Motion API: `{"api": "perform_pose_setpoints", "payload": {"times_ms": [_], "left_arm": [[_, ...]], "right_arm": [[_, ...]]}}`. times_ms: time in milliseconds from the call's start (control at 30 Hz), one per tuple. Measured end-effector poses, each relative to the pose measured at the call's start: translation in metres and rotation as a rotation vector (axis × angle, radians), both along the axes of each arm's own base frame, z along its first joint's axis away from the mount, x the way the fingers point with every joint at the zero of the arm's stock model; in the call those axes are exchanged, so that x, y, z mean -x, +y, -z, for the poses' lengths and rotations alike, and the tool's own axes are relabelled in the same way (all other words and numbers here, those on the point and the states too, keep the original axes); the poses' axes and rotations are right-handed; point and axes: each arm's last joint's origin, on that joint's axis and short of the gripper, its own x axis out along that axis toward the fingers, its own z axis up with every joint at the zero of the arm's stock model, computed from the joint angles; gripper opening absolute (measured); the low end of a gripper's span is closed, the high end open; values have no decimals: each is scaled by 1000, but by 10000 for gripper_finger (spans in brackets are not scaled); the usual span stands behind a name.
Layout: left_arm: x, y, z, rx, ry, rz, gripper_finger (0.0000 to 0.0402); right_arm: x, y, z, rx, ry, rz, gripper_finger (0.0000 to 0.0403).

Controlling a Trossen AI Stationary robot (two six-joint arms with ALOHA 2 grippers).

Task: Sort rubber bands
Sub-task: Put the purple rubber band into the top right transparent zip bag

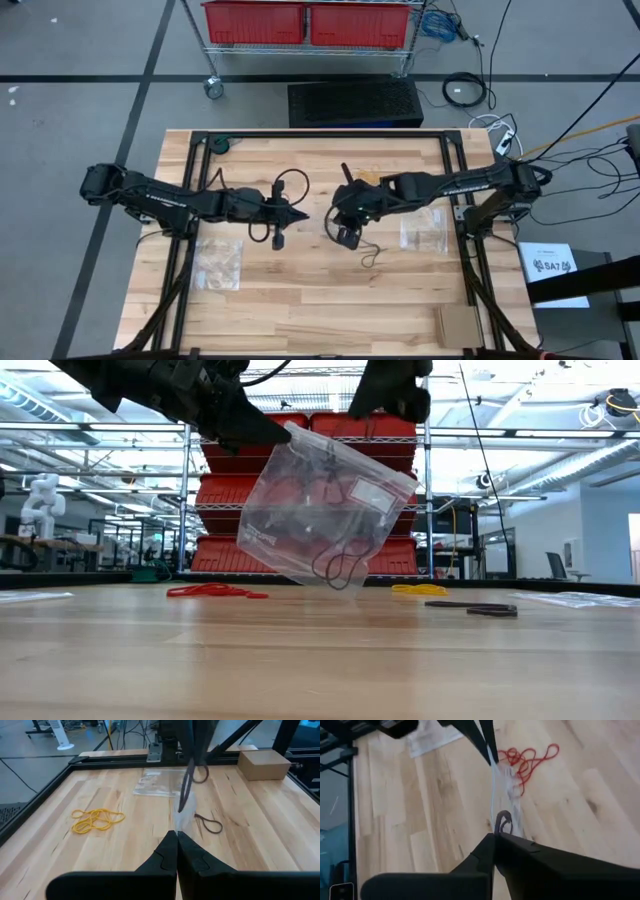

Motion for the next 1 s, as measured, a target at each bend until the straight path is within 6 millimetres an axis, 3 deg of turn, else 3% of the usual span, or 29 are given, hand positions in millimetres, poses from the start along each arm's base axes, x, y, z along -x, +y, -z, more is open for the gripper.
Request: {"api": "perform_pose_setpoints", "payload": {"times_ms": [233, 633, 1000], "left_arm": [[0, 0, 0, 0, -1, 0, 0], [0, 0, 0, 0, -4, 0, 0], [0, 0, -1, 0, -7, -1, 0]], "right_arm": [[-5, 0, -1, 80, -41, -3, 6], [-8, 17, -3, 201, -102, 28, 4], [-24, 27, 21, 257, -59, 41, 4]]}}
